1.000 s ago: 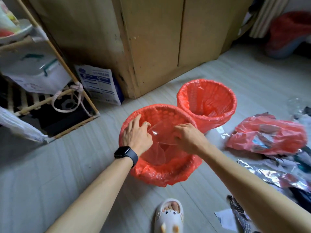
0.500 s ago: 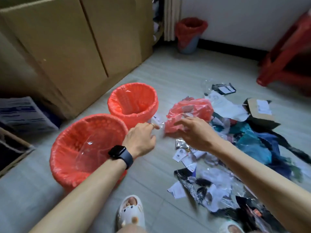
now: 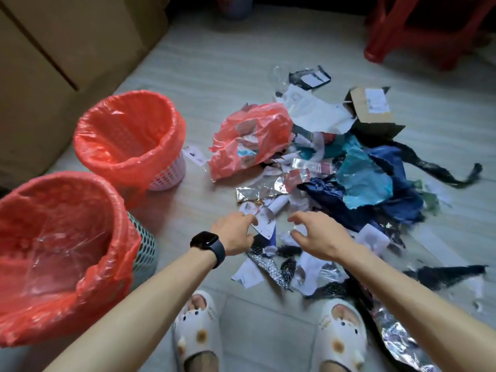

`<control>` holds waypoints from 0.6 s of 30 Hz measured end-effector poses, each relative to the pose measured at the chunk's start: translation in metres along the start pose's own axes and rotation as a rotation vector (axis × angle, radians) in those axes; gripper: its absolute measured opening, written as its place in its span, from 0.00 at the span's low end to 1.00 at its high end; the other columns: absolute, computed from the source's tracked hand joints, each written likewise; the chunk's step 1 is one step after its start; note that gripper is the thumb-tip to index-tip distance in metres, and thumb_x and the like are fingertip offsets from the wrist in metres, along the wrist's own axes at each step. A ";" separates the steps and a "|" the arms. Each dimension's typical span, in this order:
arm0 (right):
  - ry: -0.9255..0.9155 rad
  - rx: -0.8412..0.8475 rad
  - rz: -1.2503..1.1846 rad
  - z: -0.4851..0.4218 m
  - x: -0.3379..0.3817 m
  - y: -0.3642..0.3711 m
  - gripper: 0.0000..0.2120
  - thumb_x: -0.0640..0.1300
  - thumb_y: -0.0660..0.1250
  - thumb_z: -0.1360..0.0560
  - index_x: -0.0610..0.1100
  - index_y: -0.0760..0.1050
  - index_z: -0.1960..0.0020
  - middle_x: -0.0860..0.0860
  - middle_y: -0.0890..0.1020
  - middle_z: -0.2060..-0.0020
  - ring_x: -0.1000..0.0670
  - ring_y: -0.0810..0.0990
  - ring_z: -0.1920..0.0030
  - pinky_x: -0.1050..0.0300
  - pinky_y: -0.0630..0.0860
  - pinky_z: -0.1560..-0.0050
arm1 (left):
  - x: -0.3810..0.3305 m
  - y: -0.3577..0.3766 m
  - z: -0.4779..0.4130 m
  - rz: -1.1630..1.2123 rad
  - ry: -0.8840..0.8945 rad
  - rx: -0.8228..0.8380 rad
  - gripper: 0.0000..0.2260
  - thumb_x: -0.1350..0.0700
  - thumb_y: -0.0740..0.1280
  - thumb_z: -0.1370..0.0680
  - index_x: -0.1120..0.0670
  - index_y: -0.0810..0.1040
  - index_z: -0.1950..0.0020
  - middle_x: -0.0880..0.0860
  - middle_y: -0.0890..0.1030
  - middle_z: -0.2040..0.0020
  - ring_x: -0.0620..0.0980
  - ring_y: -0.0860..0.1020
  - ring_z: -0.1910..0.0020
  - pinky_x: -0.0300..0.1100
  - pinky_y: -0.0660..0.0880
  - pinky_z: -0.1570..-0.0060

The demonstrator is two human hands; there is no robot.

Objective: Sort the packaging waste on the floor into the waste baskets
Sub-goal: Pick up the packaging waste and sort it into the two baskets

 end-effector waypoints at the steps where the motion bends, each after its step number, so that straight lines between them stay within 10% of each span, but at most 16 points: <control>1: 0.009 0.042 0.017 -0.002 -0.004 0.018 0.18 0.53 0.62 0.22 0.51 0.74 0.34 0.51 0.81 0.39 0.46 0.78 0.39 0.49 0.77 0.42 | 0.004 0.016 -0.006 -0.032 0.007 0.033 0.18 0.53 0.62 0.24 0.46 0.72 0.33 0.52 0.76 0.37 0.56 0.76 0.40 0.48 0.75 0.45; 11: 0.032 0.336 0.195 -0.003 -0.001 0.185 0.27 0.61 0.66 0.25 0.48 0.64 0.33 0.46 0.72 0.37 0.39 0.79 0.43 0.49 0.72 0.55 | 0.055 0.149 -0.011 -0.147 -0.138 0.269 0.33 0.37 0.69 0.28 0.54 0.65 0.31 0.55 0.68 0.36 0.57 0.71 0.37 0.52 0.74 0.44; 18: 0.037 0.297 0.340 -0.017 -0.011 0.201 0.25 0.37 0.54 0.19 0.44 0.54 0.23 0.41 0.72 0.37 0.38 0.81 0.48 0.48 0.68 0.63 | 0.044 0.166 -0.010 -0.193 -0.155 0.140 0.38 0.40 0.70 0.28 0.55 0.60 0.26 0.54 0.67 0.35 0.56 0.69 0.37 0.49 0.72 0.52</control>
Point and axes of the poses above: each hand's wrist, its own z-axis away from the middle knuckle, its own y-axis out of the palm, x = y × z, the point moved 10 cm from there along -z, towards the middle knuckle
